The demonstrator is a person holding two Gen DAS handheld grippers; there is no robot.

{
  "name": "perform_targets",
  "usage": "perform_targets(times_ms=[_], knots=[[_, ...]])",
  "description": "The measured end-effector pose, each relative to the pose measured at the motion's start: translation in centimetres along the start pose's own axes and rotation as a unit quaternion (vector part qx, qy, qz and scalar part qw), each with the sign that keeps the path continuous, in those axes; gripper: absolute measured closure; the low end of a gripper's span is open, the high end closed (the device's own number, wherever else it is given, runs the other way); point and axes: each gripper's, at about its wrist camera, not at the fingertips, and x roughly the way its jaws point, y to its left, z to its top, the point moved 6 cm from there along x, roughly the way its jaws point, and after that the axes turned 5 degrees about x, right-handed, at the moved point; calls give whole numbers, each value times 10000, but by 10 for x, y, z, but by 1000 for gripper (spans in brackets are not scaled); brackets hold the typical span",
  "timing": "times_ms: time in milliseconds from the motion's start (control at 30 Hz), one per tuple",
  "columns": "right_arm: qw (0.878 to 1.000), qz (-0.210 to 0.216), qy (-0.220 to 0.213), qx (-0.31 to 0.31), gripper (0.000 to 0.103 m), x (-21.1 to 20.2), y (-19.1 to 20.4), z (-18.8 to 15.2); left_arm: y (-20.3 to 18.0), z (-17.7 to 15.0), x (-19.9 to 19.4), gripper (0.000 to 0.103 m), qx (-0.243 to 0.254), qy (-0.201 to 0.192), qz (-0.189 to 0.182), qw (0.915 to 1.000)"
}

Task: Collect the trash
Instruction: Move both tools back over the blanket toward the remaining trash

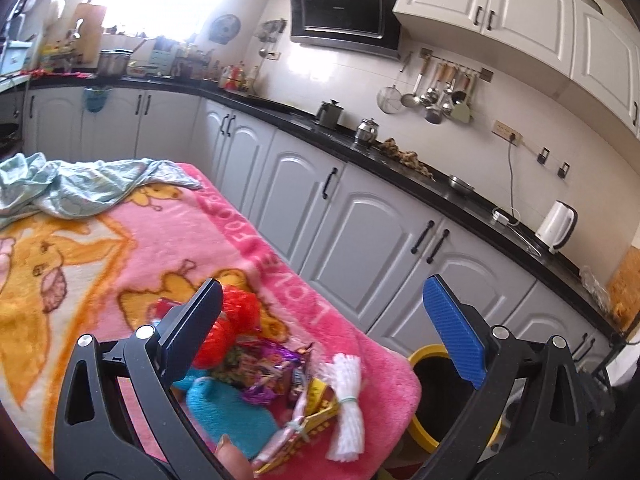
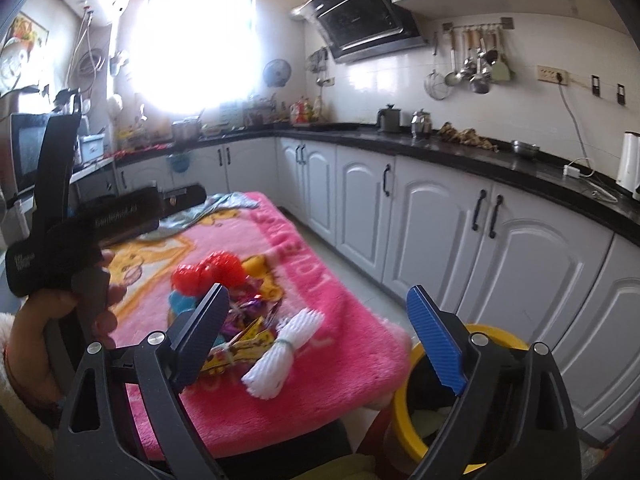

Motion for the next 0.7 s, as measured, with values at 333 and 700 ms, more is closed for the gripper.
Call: perform_targets(times_ms=[333,700], knots=[[9991,70,376,-185,15,28,25,-19,37,-1,-7,11,-231,-23,282,9993],[9960,101,855,-247,15,62,35,-46,75,-25,8,11,-356,360,560,9971]])
